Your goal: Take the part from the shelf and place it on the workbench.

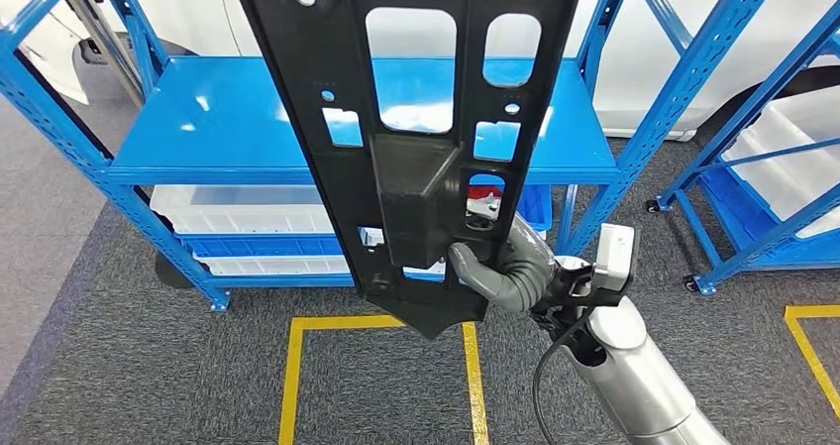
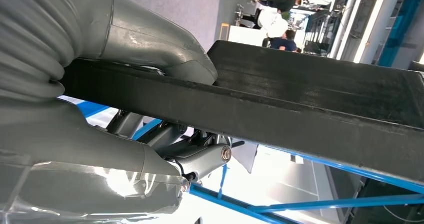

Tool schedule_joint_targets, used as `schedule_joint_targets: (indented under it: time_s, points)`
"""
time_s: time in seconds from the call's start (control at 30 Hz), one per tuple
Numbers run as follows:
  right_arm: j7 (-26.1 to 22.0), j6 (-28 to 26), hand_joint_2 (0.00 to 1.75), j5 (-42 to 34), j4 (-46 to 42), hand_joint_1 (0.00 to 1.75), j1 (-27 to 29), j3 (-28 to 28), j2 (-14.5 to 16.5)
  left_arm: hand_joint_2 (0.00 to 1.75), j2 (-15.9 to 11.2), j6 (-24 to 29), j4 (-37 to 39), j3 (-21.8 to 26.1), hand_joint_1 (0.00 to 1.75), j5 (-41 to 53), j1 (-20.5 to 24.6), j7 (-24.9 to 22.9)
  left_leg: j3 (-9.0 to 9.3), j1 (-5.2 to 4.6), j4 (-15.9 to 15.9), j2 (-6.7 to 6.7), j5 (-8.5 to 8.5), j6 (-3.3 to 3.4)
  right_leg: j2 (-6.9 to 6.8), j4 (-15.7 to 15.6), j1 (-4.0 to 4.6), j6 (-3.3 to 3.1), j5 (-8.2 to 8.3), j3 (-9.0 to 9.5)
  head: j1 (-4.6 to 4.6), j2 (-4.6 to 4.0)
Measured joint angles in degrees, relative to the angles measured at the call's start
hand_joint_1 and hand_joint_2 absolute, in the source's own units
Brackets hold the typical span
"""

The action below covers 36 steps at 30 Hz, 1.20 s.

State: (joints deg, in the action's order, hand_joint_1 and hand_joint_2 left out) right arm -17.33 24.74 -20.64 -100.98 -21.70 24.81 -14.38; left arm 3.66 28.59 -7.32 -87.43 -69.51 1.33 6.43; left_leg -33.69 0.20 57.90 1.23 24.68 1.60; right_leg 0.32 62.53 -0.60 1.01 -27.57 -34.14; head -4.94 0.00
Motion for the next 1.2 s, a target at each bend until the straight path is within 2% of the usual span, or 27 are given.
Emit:
schedule_joint_targets:
  time_s: [0.03,0.07,0.1,0.17,0.2,0.23,0.3,0.33,0.37,0.4,0.43,0.5,0.53,0.57,0.67,0.7,0.77,0.83,0.87,0.9,0.93,0.97,1.03,1.07,1.1,1.2]
  points:
    - [0.0,0.0,1.75,0.0,0.0,1.75,0.0,0.0,0.0,1.75,0.0,0.0,0.0,0.0,0.0,0.0,0.0,0.0,-0.02,-0.06,0.1,0.04,0.03,-0.25,0.02,-2.8,0.14,-0.24,0.82,1.31,0.0,0.0]
    - [0.0,0.0,1.75,0.0,0.0,1.75,-0.1,0.0,0.0,1.75,0.0,0.0,0.0,0.0,0.0,0.0,0.0,0.0,-0.06,-0.12,0.1,0.07,0.02,-0.53,0.05,-4.1,0.29,-0.48,0.95,1.88,0.0,0.0]
    - [0.0,0.0,1.75,0.0,0.0,1.75,-0.1,0.0,0.0,1.75,0.0,0.0,0.0,0.0,0.0,0.0,0.0,0.0,-0.08,-0.17,0.1,0.09,-0.03,-0.85,0.08,-4.3,0.43,-0.7,0.94,1.89,0.0,0.0]
    - [0.0,0.0,1.75,0.0,0.0,1.75,-0.1,0.0,0.0,1.75,0.0,0.0,0.0,0.0,0.0,0.0,0.0,0.0,-0.17,-0.32,0.3,0.09,0.16,-1.49,0.07,-4.8,0.12,-1.32,1.11,1.89,0.0,0.0]
    - [0.0,0.0,1.75,0.0,0.0,1.75,-0.1,0.0,0.0,1.75,0.0,0.0,0.0,0.0,0.0,0.0,0.0,0.0,-0.64,-0.36,1.3,0.08,0.98,-1.77,0.01,-5.0,-0.06,-1.64,1.26,1.96,-0.01,0.0]
    - [0.0,0.0,1.75,0.0,0.0,1.75,-0.1,0.0,0.0,1.75,-0.1,0.0,0.0,0.0,0.0,0.0,0.1,0.0,-1.68,-0.37,3.6,0.06,2.45,-2.03,-0.08,-5.2,-0.23,-1.93,1.41,2.04,-0.01,0.0]
    - [0.0,0.0,1.75,0.0,0.0,1.75,-0.1,0.0,0.0,1.75,-0.1,0.0,0.0,0.0,0.0,0.0,0.3,0.0,-5.23,-0.2,11.4,0.03,6.4,-2.41,-0.26,-5.3,-0.17,-2.24,1.47,2.06,-0.02,0.0]
    - [0.0,0.0,1.75,0.0,0.0,1.75,-0.1,0.0,0.0,1.75,-0.1,0.0,0.0,0.0,0.0,0.0,0.4,0.0,-6.95,-0.15,15.1,0.03,7.69,-2.57,-0.31,-5.3,-0.11,-2.28,1.46,2.06,-0.02,0.0]
    - [0.0,0.0,1.75,0.0,0.0,1.75,-0.1,0.0,0.0,1.75,-0.1,0.0,0.0,0.0,0.0,0.0,0.5,0.1,-7.95,-0.13,17.2,0.02,7.92,-2.66,-0.33,-5.2,-0.08,-2.31,1.43,2.09,-0.02,0.0]
    - [0.0,0.0,1.75,0.0,0.0,1.75,-0.1,0.0,0.0,1.75,-0.1,0.0,0.0,0.0,0.0,0.0,0.6,0.1,-7.84,-0.12,17.0,0.02,6.94,-2.67,-0.29,-5.2,-0.07,-2.31,1.4,2.14,-0.02,0.0]
    - [0.0,0.0,1.75,0.0,0.0,1.75,-0.1,0.0,0.0,1.75,-0.1,0.0,0.0,0.0,0.0,0.0,0.5,0.0,-6.61,-0.1,14.4,0.02,5.03,-2.61,-0.21,-5.2,-0.06,-2.28,1.34,2.23,-0.02,0.0]
    - [0.0,0.0,1.75,0.0,0.0,1.75,-0.1,0.0,0.0,1.75,-0.1,0.0,0.0,0.0,0.0,0.0,0.3,0.0,-2.51,-0.11,6.0,-0.04,1.21,-2.26,0.03,-5.0,0.03,-2.0,1.09,2.33,-0.02,0.0]
    - [0.0,0.0,1.75,0.0,0.0,1.75,-0.1,0.0,0.0,1.75,-0.1,0.0,0.0,0.0,0.0,0.0,0.1,0.0,-1.0,-0.14,2.9,-0.06,0.21,-1.98,0.14,-4.9,0.14,-1.77,0.96,2.3,-0.02,0.0]
    - [0.0,0.0,1.75,0.0,0.0,1.75,-0.1,0.0,0.0,1.75,-0.1,0.0,0.0,0.0,0.0,0.0,0.0,0.0,-0.17,-0.18,1.1,-0.07,-0.02,-1.67,0.22,-4.8,0.25,-1.51,0.83,2.22,-0.02,0.0]
    - [0.0,0.0,1.75,0.0,0.0,1.75,-0.1,0.0,0.0,1.75,-0.1,0.0,0.0,0.0,0.0,0.0,0.0,0.0,-0.06,-0.1,0.2,0.06,0.17,-0.7,0.27,-4.5,0.34,-0.58,0.46,2.11,-0.01,0.0]
    - [0.0,0.0,1.75,0.0,0.0,1.75,-0.1,0.0,0.0,1.75,-0.1,0.0,0.0,0.0,0.0,0.0,0.0,0.0,-0.05,-0.01,0.0,0.04,0.08,-0.37,0.23,-3.7,0.29,-0.24,-0.17,1.83,-0.01,0.0]
    - [0.0,0.0,1.75,0.0,0.0,1.75,-0.1,0.0,0.0,1.75,0.0,0.0,0.0,0.0,0.0,0.0,0.0,0.0,0.0,0.12,-0.3,-0.07,-0.06,0.12,0.12,1.1,0.1,0.38,-3.22,-0.27,-0.01,0.0]
    - [0.0,0.0,1.75,0.0,0.0,1.75,0.0,0.0,0.0,1.75,0.0,0.0,0.0,0.0,0.0,0.0,0.0,0.0,-0.04,0.04,-0.2,-0.12,0.0,0.33,0.03,9.0,-0.03,0.75,-6.76,-4.07,0.0,0.0]
    - [0.0,0.0,1.75,0.0,0.0,1.75,0.0,0.0,0.0,1.75,0.0,0.0,0.0,0.0,0.0,0.0,0.0,0.0,-0.03,0.0,-0.2,-0.11,0.05,0.39,0.02,11.6,-0.08,0.83,-7.29,-5.42,0.0,0.0]
    - [0.0,0.0,1.75,0.0,0.0,1.75,0.1,0.0,0.0,1.75,0.0,0.0,0.0,0.0,0.0,0.0,0.0,0.0,-0.01,-0.03,-0.1,-0.08,0.11,0.42,0.01,12.2,-0.1,0.81,-6.59,-5.83,0.0,0.0]
    - [0.0,0.0,1.75,0.0,0.0,1.75,0.1,0.0,0.0,1.75,0.0,0.0,0.0,0.0,0.0,0.0,0.0,0.0,0.06,-0.06,0.0,-0.02,0.18,0.4,0.01,10.3,-0.1,0.68,-4.77,-5.06,0.0,0.0]
    - [0.0,0.0,1.75,0.0,0.0,1.75,0.1,0.0,0.0,1.75,0.0,0.0,0.0,0.0,0.0,0.0,0.0,0.0,0.16,-0.08,0.1,0.05,0.28,0.35,0.02,6.5,-0.08,0.44,-2.42,-3.37,0.0,0.0]
    - [0.0,0.0,1.75,0.0,0.0,1.75,0.0,0.0,0.0,1.75,0.0,0.0,0.0,0.0,0.0,0.0,0.0,0.0,0.27,-0.23,0.2,0.18,0.49,0.07,0.06,-1.2,0.23,-0.18,0.63,0.28,-0.01,0.0]
    - [0.0,0.0,1.75,0.0,0.0,1.75,-0.1,0.0,0.0,1.75,0.0,0.0,0.0,0.0,0.0,0.0,0.0,0.0,0.31,-0.28,0.2,0.21,0.55,-0.15,0.09,-3.4,0.41,-0.46,1.14,1.27,-0.01,0.0]
    - [0.0,0.0,1.75,0.0,0.0,1.75,-0.1,0.0,0.0,1.75,0.1,0.0,0.0,0.0,0.0,0.0,0.0,0.0,0.31,-0.32,0.2,0.23,0.57,-0.41,0.12,-4.1,0.57,-0.68,1.03,1.57,-0.01,0.0]
    - [0.0,0.0,1.75,0.0,0.0,1.75,-0.2,0.0,0.0,1.75,0.0,0.0,0.0,0.0,0.0,0.0,0.0,0.0,0.15,-0.43,0.5,0.12,0.92,-1.31,0.11,-4.7,0.27,-1.41,1.3,1.52,-0.01,0.0]
